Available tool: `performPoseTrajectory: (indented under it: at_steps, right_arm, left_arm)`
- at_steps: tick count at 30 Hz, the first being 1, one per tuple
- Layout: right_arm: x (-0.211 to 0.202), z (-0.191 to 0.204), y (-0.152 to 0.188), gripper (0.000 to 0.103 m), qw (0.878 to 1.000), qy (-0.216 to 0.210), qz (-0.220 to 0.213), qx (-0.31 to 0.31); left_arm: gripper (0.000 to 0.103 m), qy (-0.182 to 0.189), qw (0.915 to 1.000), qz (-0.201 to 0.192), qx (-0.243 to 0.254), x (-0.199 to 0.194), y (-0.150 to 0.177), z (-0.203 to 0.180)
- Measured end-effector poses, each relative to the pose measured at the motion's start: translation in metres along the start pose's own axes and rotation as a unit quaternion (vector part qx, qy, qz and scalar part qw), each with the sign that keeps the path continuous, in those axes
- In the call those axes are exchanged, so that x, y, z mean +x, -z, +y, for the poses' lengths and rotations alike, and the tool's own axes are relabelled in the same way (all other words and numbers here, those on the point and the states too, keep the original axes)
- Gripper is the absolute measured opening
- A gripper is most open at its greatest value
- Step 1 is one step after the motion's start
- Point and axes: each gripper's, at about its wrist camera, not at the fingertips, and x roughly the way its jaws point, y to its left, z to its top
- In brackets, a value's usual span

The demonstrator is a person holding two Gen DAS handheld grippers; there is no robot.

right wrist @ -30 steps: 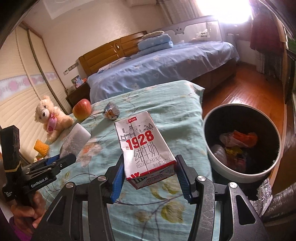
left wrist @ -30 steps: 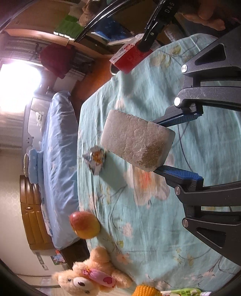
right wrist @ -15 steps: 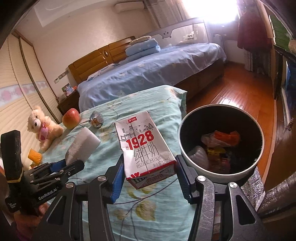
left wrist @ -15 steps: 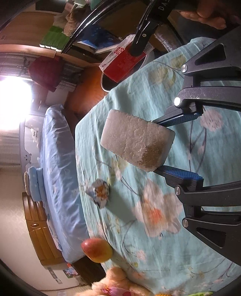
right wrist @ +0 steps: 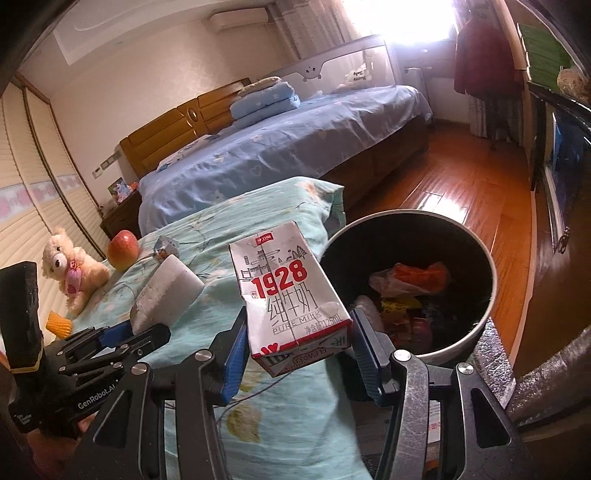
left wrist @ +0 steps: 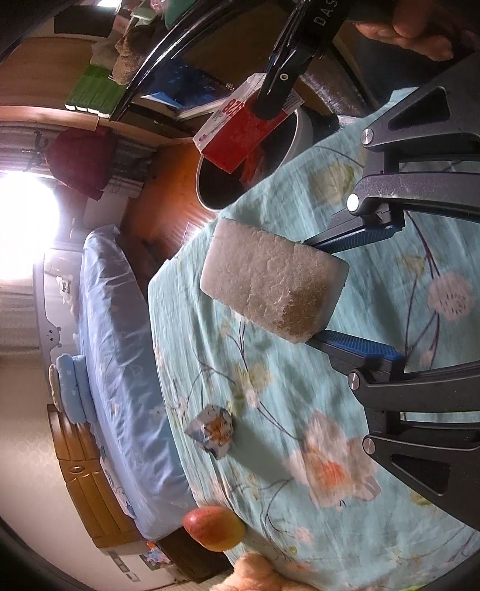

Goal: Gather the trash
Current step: 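Carry the white foam block and red-and-white milk carton over the trash bin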

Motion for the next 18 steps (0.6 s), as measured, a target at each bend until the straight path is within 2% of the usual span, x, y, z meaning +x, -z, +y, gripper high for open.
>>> performPoseTrajectory:
  at_steps: [18]
  right_arm:
    - [0.001, -0.035, -0.010, 0.053, 0.999, 0.033, -0.002, 0.021]
  left_arm:
    - [0.042, 0.012, 0.9996, 0.001, 0.027, 0.013, -0.014, -0.032]
